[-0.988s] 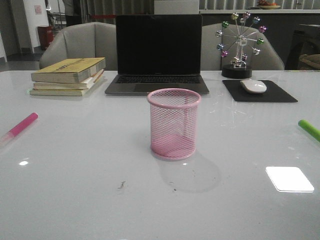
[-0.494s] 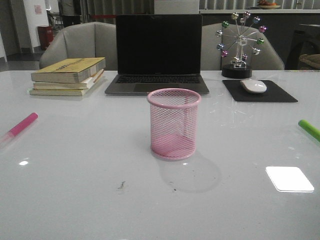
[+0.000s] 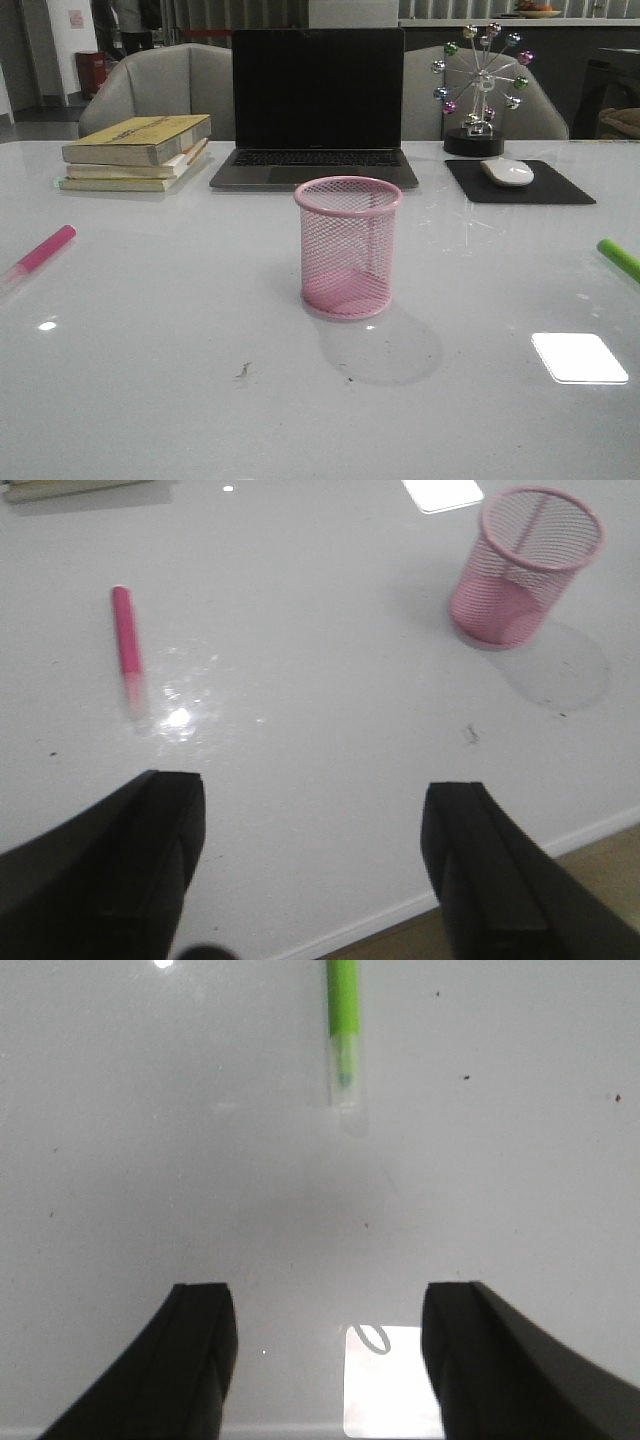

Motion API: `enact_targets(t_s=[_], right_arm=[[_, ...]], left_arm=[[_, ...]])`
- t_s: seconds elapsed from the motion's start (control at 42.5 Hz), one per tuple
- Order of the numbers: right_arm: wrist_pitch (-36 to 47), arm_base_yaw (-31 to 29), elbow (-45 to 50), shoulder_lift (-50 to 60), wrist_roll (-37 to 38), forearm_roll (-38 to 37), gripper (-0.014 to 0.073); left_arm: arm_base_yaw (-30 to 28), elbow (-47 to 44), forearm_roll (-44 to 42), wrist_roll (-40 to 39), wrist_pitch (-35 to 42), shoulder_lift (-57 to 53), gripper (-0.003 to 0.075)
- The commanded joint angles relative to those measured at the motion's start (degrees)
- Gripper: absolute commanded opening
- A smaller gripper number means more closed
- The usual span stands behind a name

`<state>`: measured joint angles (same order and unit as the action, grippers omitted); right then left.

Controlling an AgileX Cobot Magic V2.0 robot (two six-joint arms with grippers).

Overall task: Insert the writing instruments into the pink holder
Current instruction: 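Reach the right gripper down and grasp the green highlighter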

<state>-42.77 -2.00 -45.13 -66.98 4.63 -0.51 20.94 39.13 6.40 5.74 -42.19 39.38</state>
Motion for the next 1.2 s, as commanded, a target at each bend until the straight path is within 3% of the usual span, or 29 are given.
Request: enact_targets(t_s=[0.0, 0.212, 0.518, 0.824, 1.176], right_arm=[[2.67, -1.45, -6.21, -5.41, 0.17, -0.49, 0.0518], [1.01, -1.58, -16.96, -19.66, -0.32, -0.49, 0.0518], [-3.09, -1.58, -33.16, -36.98, -2.05, -0.43, 0.0518], [-7.34, -1.58, -44.82, -46.94, -3.65, 1.22, 0.0518], [-9.69, -1.58, -48.75, -51.85, -5.22, 3.08, 0.0517]], left_arm=[[3.91, 1.39, 0.86, 0.19, 4.27, 0.09, 0.0491], [8.42, 1.39, 0.86, 0.19, 4.84, 0.09, 0.0457], [8.48, 1.39, 0.86, 0.19, 4.84, 0.09, 0.0454], [8.48, 1.39, 0.86, 0.19, 4.84, 0.09, 0.0454], [8.48, 1.39, 1.10, 0.19, 4.84, 0.09, 0.0454]])
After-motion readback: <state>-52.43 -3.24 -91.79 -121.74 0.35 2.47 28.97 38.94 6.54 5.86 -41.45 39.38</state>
